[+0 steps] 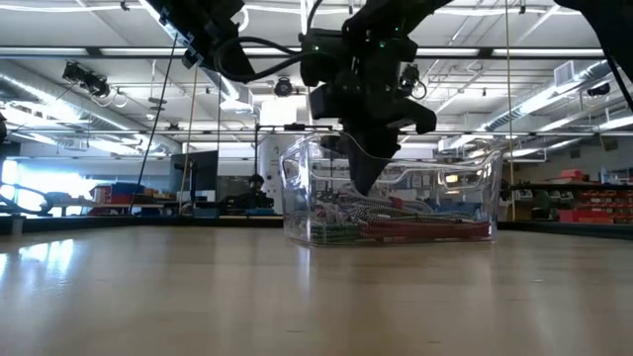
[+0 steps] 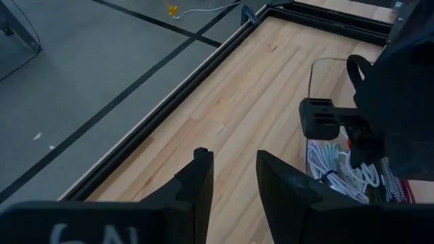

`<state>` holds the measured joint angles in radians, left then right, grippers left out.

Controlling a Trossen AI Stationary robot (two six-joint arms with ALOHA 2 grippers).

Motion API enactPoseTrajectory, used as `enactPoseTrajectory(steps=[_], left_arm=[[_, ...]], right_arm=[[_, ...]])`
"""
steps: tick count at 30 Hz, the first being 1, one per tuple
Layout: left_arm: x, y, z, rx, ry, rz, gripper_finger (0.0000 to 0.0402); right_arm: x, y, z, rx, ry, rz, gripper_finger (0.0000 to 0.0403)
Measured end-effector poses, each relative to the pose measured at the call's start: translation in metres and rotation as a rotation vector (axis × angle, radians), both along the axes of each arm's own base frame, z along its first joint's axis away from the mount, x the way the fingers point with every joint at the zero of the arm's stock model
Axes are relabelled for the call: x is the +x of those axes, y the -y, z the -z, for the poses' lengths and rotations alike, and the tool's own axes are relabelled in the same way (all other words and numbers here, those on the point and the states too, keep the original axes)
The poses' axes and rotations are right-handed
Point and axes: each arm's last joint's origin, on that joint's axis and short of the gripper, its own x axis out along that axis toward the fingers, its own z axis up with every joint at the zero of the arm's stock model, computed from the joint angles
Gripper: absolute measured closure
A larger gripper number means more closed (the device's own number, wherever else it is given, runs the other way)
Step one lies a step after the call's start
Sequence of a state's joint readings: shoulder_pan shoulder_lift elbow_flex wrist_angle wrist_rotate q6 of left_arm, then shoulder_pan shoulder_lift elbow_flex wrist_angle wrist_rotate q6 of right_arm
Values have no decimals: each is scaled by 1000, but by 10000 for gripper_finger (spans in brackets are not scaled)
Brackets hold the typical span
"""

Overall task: Pick and place USB-C Cables
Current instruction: Put the white charger cable into the transparent bin, then adjust the transparent bin on the table

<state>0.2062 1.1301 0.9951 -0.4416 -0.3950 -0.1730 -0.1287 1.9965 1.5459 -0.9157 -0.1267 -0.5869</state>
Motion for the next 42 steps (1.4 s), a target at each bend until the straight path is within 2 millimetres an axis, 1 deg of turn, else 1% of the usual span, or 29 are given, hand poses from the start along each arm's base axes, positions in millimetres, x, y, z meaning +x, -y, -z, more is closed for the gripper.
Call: enactPoseTrajectory(steps=[2, 3, 9, 11, 13, 16, 21, 23, 25, 30, 36, 39, 42], left_arm=[[0, 0, 0, 0, 0, 0, 283], [0, 0, 0, 0, 0, 0, 283], [0, 0, 0, 0, -1, 0, 283], [0, 0, 0, 0, -1, 0, 283], [0, 0, 0, 0, -1, 0, 283], [0, 0, 0, 0, -1, 0, 283], [0, 0, 0, 0, -1, 0, 283], [0, 0, 0, 0, -2, 0, 283], [0, 0, 0, -1, -3, 1, 283], [-1, 1, 2, -18, -17, -8, 283], [-5, 1, 7, -40, -68, -17, 283], [-5, 1, 7, -40, -70, -18, 283], [-5, 1, 7, -36, -70, -23, 283]], right_arm=[[0, 0, 0, -2, 4, 3, 391], [1, 0, 0, -2, 5, 3, 382], [1, -1, -2, -13, 7, 14, 312], [1, -2, -8, -51, -8, 40, 294], [3, -3, -19, -88, -13, 56, 280], [5, -5, -42, -112, -18, 76, 266], [11, -5, -81, -73, 60, 127, 258], [12, -5, -92, -72, 90, 136, 258], [13, -1, -98, -84, 109, 143, 258], [5, 20, -97, -99, 60, 228, 258], [-1, 48, -97, -96, 52, 307, 258], [-3, 57, -94, -64, 29, 328, 258], [-7, 61, -82, -52, -8, 340, 258]])
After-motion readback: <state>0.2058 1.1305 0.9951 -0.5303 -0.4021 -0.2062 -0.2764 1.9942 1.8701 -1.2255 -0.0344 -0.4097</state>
